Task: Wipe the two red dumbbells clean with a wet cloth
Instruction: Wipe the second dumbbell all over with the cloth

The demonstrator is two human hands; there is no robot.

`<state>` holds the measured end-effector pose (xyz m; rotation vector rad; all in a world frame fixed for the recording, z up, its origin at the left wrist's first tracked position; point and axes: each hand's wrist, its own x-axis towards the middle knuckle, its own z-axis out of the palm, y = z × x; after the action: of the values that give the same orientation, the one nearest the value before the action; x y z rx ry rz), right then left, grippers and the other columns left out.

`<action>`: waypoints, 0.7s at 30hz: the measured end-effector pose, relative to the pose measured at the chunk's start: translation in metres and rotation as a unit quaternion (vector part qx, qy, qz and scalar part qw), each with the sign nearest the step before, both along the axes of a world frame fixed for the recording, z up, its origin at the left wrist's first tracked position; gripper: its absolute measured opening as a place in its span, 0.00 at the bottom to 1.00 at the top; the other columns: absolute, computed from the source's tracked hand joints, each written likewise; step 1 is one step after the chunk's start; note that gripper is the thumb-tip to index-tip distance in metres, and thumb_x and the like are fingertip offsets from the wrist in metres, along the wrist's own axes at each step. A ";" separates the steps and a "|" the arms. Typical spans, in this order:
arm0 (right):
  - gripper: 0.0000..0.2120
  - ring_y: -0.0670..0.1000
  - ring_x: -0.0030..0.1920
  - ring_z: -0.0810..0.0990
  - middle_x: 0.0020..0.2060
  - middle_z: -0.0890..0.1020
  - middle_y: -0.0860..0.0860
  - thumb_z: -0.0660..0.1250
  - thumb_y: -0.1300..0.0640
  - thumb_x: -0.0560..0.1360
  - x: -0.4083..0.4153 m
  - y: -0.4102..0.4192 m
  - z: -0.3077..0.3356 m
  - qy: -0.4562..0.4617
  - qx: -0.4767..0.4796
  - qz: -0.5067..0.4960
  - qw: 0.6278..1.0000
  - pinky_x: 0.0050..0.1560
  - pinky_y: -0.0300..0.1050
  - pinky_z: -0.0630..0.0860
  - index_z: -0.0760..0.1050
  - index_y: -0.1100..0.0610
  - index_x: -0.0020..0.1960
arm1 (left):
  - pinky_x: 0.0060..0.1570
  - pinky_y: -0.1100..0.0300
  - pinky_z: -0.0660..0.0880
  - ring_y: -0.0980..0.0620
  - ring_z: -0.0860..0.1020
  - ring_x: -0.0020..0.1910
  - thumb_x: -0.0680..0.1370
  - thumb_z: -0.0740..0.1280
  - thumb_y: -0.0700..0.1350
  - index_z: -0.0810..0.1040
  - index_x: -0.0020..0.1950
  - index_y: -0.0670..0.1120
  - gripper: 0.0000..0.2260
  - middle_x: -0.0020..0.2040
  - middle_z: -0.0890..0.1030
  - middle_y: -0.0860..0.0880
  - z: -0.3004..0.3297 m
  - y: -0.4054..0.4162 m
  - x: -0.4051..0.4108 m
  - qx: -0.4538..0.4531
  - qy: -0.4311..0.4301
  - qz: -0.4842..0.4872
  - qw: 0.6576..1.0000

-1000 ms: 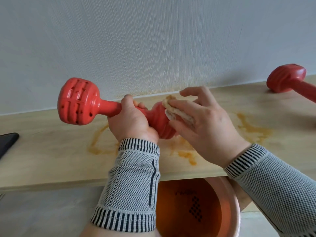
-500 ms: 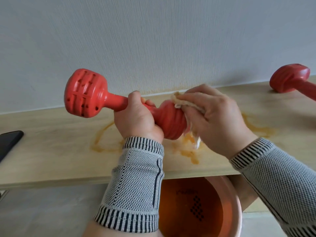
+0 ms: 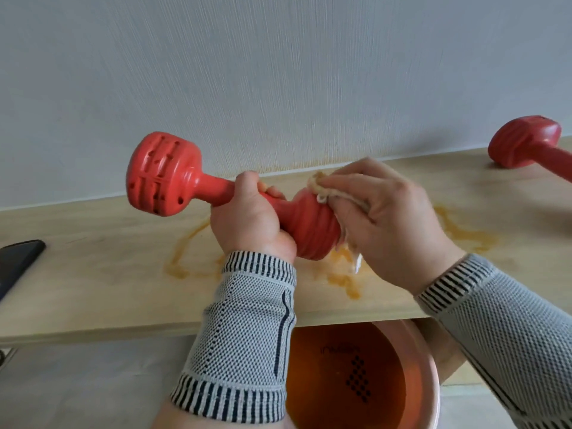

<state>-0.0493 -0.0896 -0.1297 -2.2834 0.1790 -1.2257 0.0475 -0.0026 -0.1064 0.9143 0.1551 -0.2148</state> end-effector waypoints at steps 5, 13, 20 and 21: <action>0.12 0.32 0.36 0.76 0.48 0.82 0.47 0.67 0.63 0.73 -0.011 0.011 0.000 0.077 -0.021 0.097 0.992 0.42 0.30 0.76 0.84 0.54 0.53 | 0.32 0.60 0.76 0.53 0.73 0.25 0.75 0.66 0.38 0.70 0.34 0.45 0.11 0.25 0.73 0.51 -0.001 0.007 0.013 0.006 0.045 0.001 0.999; 0.07 0.49 0.38 0.84 0.36 0.85 0.51 0.70 0.52 0.75 -0.006 0.001 0.009 0.047 0.281 0.043 0.958 0.44 0.50 0.81 0.82 0.55 0.49 | 0.32 0.61 0.75 0.54 0.73 0.27 0.77 0.67 0.41 0.72 0.40 0.46 0.07 0.29 0.73 0.51 0.004 0.005 0.014 -0.114 0.064 -0.028 0.991; 0.07 0.52 0.43 0.85 0.41 0.86 0.55 0.70 0.54 0.76 -0.004 -0.013 0.006 0.000 0.424 0.064 0.903 0.46 0.49 0.81 0.83 0.58 0.50 | 0.45 0.54 0.80 0.49 0.81 0.42 0.81 0.63 0.41 0.73 0.54 0.44 0.03 0.44 0.79 0.45 -0.002 0.005 0.010 -0.090 -0.077 -0.142 0.983; 0.08 0.52 0.44 0.85 0.42 0.86 0.55 0.70 0.54 0.76 -0.004 -0.014 0.006 0.000 0.433 0.068 0.899 0.48 0.50 0.81 0.83 0.58 0.50 | 0.45 0.53 0.80 0.49 0.82 0.42 0.82 0.63 0.43 0.72 0.55 0.45 0.04 0.44 0.80 0.44 -0.002 0.004 0.009 -0.070 -0.105 -0.136 0.983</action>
<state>-0.0534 -0.1040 -0.1237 -1.4813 0.4544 -0.8245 0.0562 0.0014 -0.1086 0.8095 -0.1795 -0.3764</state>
